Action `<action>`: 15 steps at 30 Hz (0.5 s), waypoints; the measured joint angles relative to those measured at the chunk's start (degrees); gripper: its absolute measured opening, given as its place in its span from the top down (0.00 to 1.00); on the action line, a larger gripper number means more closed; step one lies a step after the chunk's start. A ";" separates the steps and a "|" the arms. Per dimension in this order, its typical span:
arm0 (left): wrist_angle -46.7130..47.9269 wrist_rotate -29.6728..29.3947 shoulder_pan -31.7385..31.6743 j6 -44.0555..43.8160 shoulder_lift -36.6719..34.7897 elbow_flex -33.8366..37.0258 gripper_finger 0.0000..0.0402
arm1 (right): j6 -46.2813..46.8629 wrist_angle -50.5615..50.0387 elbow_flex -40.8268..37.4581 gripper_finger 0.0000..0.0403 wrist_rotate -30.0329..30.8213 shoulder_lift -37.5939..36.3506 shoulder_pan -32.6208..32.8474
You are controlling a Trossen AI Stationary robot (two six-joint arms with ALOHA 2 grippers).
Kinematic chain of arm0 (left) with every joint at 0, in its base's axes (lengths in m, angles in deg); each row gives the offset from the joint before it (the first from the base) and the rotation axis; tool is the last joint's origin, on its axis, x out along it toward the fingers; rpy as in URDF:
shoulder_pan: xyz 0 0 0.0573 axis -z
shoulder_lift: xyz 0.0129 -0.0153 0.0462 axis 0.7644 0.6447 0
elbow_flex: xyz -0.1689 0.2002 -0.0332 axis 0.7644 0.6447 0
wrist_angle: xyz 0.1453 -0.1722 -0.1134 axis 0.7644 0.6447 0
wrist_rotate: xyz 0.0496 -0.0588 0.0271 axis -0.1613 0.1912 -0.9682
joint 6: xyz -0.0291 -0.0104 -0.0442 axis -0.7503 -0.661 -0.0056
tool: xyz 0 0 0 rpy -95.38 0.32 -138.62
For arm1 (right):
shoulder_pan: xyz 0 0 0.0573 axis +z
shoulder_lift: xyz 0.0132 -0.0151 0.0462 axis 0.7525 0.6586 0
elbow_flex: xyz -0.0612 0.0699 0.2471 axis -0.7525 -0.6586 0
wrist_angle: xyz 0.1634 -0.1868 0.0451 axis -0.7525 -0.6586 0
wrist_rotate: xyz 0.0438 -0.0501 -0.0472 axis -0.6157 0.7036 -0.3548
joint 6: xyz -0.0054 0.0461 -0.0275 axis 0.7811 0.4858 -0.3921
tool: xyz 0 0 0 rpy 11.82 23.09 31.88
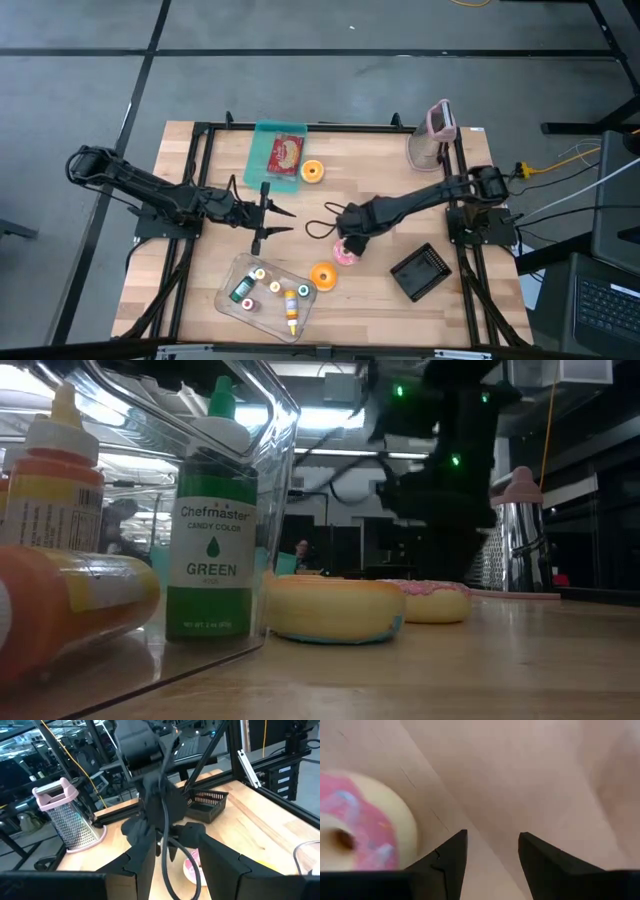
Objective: Pick & Place Food Item
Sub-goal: Put the pink donut into the black basket
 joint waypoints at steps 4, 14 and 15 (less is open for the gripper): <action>-0.04 0.00 0.00 0.14 0.00 0.00 0.64 | -0.70 -1.11 2.84 0.57 4.16 -2.37 0.27; 2.16 0.00 0.04 -1.81 0.00 0.00 0.64 | 1.73 4.70 2.90 0.57 0.39 -4.76 2.58; 2.50 0.00 0.04 -2.29 0.00 0.00 0.64 | 2.29 6.44 2.05 0.57 -0.10 -4.57 3.13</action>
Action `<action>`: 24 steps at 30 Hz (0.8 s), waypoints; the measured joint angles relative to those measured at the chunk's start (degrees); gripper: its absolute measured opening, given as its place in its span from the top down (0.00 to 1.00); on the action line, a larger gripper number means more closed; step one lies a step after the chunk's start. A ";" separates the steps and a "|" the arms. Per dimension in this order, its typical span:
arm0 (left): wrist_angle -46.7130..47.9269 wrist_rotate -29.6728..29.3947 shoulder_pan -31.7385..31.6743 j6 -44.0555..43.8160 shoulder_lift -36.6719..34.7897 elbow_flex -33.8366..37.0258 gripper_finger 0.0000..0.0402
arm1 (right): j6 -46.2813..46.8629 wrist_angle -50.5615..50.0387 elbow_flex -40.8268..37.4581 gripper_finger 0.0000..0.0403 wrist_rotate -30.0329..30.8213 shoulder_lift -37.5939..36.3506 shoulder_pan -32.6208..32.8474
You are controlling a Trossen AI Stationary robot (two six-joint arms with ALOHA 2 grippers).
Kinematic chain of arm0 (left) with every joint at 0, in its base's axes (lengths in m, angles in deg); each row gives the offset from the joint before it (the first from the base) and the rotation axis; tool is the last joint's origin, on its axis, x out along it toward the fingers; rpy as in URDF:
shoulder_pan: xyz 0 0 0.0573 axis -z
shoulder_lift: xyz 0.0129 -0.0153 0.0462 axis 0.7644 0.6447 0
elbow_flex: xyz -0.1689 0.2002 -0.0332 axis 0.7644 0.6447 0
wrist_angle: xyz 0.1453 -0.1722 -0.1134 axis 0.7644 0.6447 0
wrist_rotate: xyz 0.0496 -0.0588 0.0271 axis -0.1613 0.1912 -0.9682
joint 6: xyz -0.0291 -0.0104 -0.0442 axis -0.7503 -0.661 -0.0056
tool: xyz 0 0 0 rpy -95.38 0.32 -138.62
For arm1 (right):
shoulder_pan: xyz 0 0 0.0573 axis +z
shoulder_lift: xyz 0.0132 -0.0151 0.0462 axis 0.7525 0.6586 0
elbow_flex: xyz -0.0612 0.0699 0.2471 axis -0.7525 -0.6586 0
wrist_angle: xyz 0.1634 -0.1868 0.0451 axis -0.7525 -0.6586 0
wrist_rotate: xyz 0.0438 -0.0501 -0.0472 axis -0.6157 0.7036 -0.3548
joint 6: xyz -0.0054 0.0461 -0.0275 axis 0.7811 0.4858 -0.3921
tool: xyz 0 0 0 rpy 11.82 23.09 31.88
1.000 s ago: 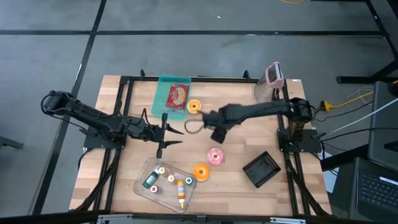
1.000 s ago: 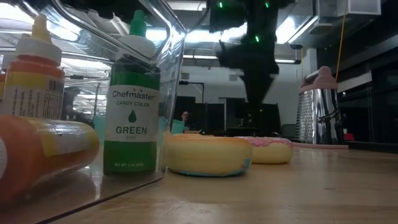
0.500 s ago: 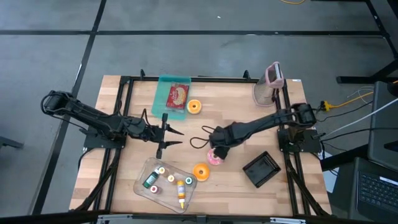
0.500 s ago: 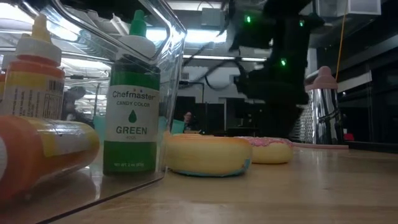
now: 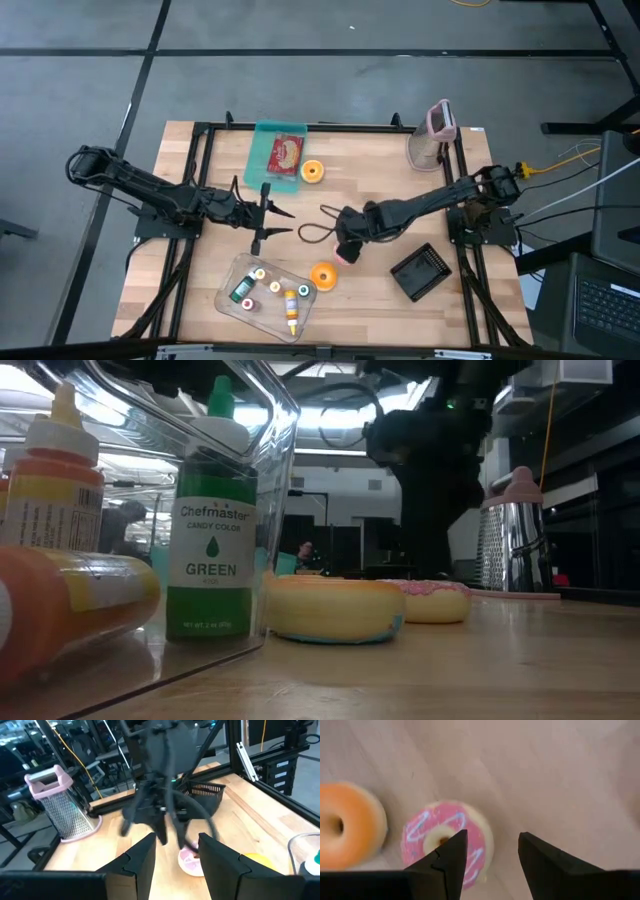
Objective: Pick & Place Food Item
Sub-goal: Put the pink donut into the black basket
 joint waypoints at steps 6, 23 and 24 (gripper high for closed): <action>0.01 0.00 0.00 -0.86 0.00 0.00 0.64 | 1.97 0.29 -1.15 0.57 0.98 0.07 1.16; 0.13 1.31 0.00 -1.49 0.00 0.00 0.64 | 3.24 7.61 -5.41 0.57 -4.58 2.06 1.25; 0.10 1.31 0.00 -1.49 0.00 0.00 0.64 | 3.24 7.61 -5.41 0.57 -4.58 2.06 1.25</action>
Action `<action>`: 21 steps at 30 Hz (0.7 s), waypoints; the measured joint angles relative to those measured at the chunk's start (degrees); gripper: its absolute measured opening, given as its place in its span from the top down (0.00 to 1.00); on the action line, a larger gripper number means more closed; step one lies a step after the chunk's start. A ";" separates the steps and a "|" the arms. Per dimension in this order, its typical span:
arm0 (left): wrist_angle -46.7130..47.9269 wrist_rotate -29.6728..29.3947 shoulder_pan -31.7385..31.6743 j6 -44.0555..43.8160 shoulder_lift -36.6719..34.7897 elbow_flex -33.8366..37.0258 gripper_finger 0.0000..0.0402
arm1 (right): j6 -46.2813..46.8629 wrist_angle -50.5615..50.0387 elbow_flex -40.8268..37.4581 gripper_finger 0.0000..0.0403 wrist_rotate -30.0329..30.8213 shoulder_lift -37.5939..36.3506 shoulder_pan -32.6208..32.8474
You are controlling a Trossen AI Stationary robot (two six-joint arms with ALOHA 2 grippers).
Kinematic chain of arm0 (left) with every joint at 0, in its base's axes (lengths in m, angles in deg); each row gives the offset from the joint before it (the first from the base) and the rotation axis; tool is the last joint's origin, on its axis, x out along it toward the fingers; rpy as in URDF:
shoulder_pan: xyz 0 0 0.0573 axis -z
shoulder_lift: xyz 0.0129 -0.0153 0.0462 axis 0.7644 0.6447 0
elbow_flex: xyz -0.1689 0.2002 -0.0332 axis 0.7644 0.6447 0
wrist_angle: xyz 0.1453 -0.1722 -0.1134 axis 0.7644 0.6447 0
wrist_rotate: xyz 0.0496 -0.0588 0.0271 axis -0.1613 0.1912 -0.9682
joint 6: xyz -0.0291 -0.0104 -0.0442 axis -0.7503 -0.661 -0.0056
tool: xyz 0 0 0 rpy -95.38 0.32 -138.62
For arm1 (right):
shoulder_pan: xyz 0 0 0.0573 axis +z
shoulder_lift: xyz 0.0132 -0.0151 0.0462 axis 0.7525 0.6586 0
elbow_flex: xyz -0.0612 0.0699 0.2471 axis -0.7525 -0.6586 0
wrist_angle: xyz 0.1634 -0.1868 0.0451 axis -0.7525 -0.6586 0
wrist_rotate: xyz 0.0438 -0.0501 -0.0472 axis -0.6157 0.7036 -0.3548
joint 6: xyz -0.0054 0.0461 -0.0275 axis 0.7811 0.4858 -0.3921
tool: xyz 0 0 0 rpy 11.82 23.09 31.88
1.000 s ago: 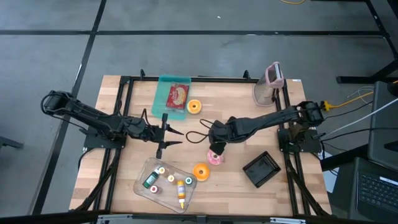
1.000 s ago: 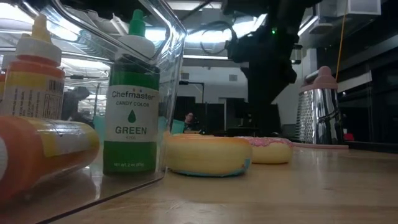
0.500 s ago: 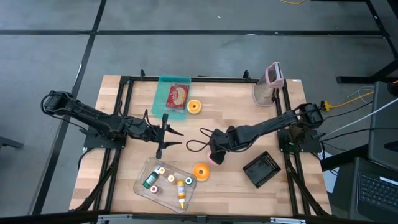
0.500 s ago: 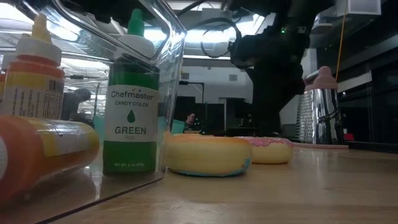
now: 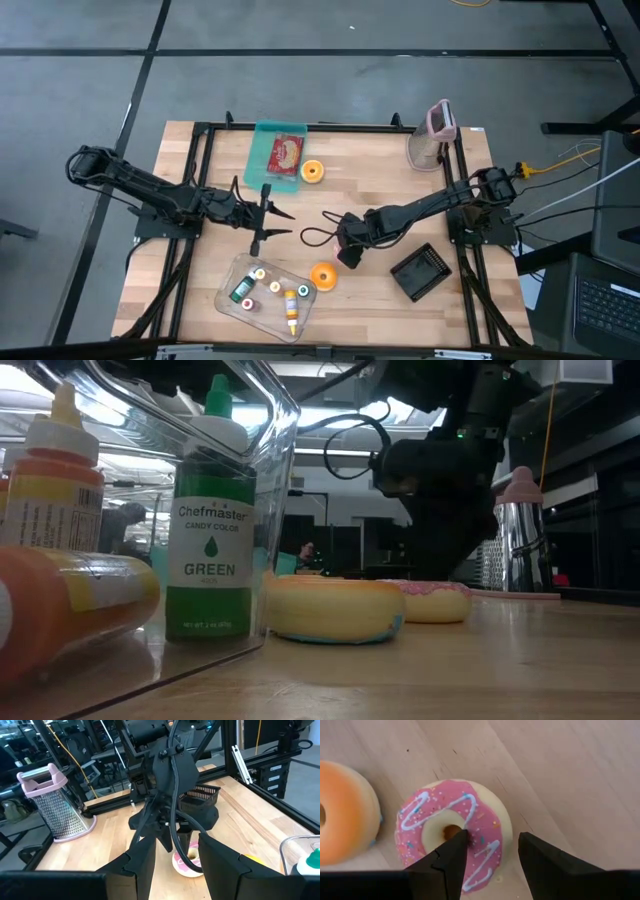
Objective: Pick & Place Food Item
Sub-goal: Put the pink donut into the black basket
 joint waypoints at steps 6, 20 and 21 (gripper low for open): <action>0.11 0.00 0.00 -0.09 0.00 0.00 0.64 | 0.24 -0.02 0.00 0.57 1.16 0.01 0.00; 2.05 0.00 0.00 -1.93 0.00 0.00 0.64 | -1.18 1.95 0.23 0.91 -2.15 3.97 -0.02; 2.07 0.00 0.00 -1.99 0.00 0.00 0.64 | -1.82 1.92 0.20 0.95 -2.22 3.63 -0.09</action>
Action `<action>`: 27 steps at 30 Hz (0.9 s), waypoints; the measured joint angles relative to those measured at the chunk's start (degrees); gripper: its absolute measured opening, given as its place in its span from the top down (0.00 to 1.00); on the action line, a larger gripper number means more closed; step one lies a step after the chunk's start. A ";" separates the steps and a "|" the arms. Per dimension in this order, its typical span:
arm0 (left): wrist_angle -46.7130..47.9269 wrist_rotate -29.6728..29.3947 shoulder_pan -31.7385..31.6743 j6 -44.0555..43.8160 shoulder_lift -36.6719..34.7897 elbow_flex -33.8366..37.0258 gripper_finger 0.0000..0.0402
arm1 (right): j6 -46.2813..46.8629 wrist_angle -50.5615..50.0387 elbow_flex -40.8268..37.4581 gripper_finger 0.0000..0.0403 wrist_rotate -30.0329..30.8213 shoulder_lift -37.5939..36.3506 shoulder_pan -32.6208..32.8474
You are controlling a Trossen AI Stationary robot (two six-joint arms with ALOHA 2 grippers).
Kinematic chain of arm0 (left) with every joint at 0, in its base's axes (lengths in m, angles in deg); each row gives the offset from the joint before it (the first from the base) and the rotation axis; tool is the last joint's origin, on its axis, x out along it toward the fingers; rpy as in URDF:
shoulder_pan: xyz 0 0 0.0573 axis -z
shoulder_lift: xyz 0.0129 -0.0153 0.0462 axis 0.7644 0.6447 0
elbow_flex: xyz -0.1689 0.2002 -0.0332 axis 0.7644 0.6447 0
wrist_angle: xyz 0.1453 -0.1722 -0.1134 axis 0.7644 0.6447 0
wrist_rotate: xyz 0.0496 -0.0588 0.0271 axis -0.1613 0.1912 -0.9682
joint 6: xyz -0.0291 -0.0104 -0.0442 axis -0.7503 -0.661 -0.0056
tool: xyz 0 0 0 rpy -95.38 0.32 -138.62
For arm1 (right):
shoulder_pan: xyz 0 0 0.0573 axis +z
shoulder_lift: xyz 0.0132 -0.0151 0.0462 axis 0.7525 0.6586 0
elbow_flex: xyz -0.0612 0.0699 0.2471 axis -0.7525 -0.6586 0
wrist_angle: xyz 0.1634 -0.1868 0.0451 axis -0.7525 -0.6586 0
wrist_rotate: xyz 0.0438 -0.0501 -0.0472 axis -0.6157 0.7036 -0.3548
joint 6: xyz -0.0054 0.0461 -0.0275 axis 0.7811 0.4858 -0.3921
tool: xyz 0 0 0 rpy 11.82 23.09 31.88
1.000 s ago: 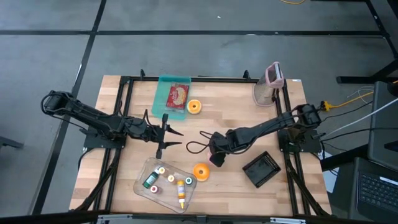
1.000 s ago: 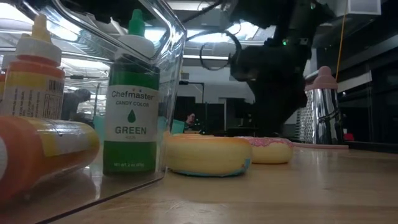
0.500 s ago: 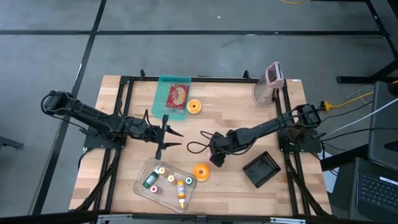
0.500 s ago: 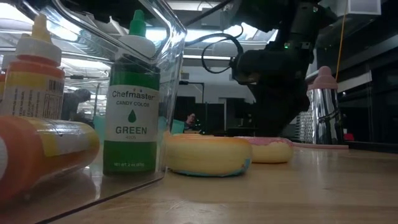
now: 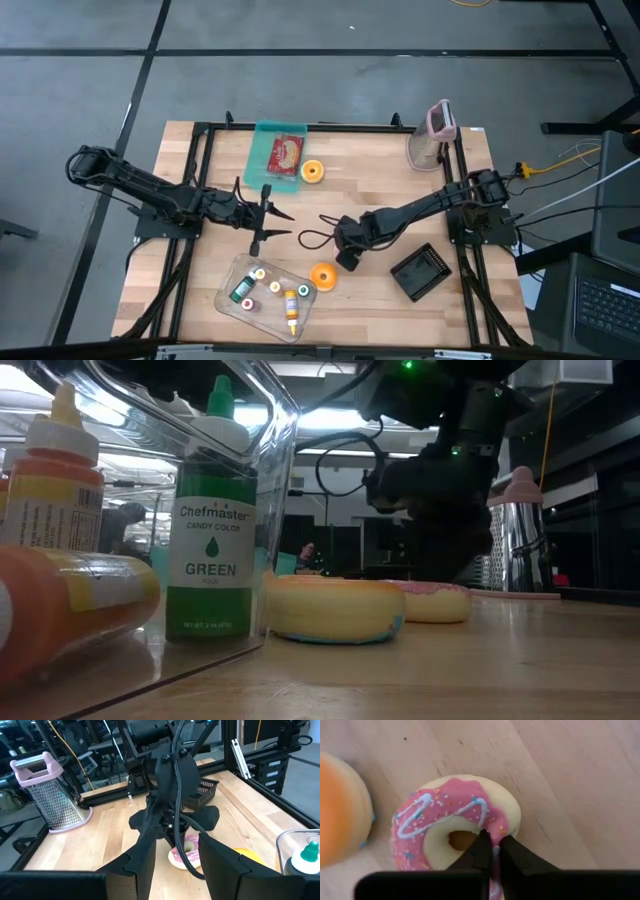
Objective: Pick & Place Food Item
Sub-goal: Put the pink donut into the black basket
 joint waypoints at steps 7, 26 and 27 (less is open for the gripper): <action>0.01 0.00 0.00 0.00 0.00 0.00 0.64 | -3.32 -4.37 1.21 0.97 3.83 -5.96 -1.24; -1.20 0.85 0.04 3.50 0.00 0.00 0.64 | 28.59 -44.18 1.37 0.98 3.82 -31.76 13.20; -1.66 0.88 0.04 3.52 0.00 0.00 0.64 | 30.71 -44.18 1.09 0.98 3.58 -31.76 14.68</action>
